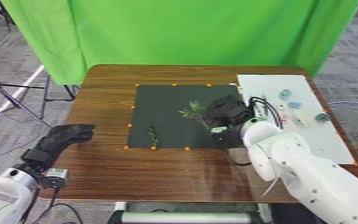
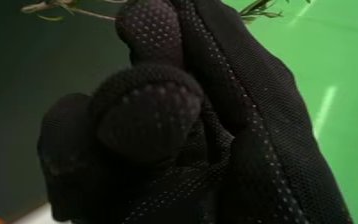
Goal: Arrange flowers
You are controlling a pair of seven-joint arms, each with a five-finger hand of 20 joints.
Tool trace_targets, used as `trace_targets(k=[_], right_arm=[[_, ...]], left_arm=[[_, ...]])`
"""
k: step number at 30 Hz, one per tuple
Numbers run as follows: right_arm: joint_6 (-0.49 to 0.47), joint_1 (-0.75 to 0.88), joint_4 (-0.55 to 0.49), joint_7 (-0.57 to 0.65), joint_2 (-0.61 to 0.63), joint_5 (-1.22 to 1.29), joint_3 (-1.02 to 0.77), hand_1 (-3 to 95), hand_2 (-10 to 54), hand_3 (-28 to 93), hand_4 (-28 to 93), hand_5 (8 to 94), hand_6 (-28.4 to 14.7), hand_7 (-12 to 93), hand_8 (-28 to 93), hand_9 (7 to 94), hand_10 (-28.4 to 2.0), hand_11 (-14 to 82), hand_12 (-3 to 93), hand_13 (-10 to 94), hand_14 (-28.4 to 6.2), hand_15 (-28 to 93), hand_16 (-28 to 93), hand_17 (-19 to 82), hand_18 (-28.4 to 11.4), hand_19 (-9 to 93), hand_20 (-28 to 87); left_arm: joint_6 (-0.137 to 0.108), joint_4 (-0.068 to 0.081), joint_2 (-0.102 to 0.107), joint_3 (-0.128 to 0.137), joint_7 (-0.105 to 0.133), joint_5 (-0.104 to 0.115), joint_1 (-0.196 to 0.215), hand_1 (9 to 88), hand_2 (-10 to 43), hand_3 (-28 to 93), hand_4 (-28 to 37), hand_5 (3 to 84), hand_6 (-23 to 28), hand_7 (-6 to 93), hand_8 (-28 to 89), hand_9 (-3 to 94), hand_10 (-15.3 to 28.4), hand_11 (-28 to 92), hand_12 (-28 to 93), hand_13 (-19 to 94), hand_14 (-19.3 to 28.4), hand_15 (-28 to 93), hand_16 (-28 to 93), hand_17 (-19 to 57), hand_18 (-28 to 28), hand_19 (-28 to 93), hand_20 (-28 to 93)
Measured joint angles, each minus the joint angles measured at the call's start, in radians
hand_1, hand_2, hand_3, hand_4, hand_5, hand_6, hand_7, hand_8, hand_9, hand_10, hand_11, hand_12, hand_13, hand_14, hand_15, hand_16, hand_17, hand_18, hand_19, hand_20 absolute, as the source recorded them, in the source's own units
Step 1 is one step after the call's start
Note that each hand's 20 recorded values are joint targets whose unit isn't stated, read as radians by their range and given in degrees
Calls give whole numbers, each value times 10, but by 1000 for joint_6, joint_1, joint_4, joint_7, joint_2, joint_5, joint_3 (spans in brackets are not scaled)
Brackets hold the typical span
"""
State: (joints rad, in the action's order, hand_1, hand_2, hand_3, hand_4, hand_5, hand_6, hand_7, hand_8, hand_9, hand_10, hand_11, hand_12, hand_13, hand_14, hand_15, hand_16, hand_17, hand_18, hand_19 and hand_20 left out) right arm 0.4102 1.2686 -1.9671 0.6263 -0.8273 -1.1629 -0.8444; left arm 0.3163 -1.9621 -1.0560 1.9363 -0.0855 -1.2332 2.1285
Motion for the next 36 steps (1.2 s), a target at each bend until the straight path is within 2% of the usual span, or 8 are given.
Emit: trace_targets(k=[5, 13, 23, 36], right_arm=[[14, -39, 27, 23, -11, 71, 59, 739, -95, 391, 9, 731, -71, 367, 165, 928, -122, 206, 370, 937, -13, 518, 229, 766, -23, 818, 377], [53, -64, 34, 29, -26, 158, 85, 752, -95, 376, -2, 722, -72, 363, 173, 929, -125, 193, 352, 937, -18, 501, 220, 770, -24, 792, 382], [83, -89, 45, 41, -38, 252, 118, 742, -90, 399, -32, 710, -75, 336, 175, 924, -125, 133, 310, 937, -25, 474, 215, 776, -28, 742, 428], [108, -112, 66, 43, -85, 297, 157, 723, -59, 391, -29, 707, -83, 290, 172, 893, -144, 81, 246, 937, -30, 460, 214, 779, -32, 717, 458]], left_arm=[[37, -5, -3, 14, -35, 10, -6, 201, 2, 596, -278, 452, 69, 76, -38, 419, 175, 145, 125, 324, 201, 157, 14, 32, 136, 104, 153], [64, -7, -4, 19, -61, 17, -17, 199, 8, 589, -282, 445, 73, 63, -35, 414, 176, 138, 126, 322, 202, 156, 15, 29, 136, 104, 152], [97, -8, -6, 30, -81, 24, -24, 196, 9, 586, -282, 439, 75, 54, -33, 409, 178, 133, 126, 320, 202, 154, 15, 27, 136, 103, 151], [113, -9, -6, 32, -97, 26, -32, 196, 9, 590, -283, 434, 79, 48, -31, 404, 181, 130, 126, 319, 202, 155, 14, 26, 135, 100, 150]])
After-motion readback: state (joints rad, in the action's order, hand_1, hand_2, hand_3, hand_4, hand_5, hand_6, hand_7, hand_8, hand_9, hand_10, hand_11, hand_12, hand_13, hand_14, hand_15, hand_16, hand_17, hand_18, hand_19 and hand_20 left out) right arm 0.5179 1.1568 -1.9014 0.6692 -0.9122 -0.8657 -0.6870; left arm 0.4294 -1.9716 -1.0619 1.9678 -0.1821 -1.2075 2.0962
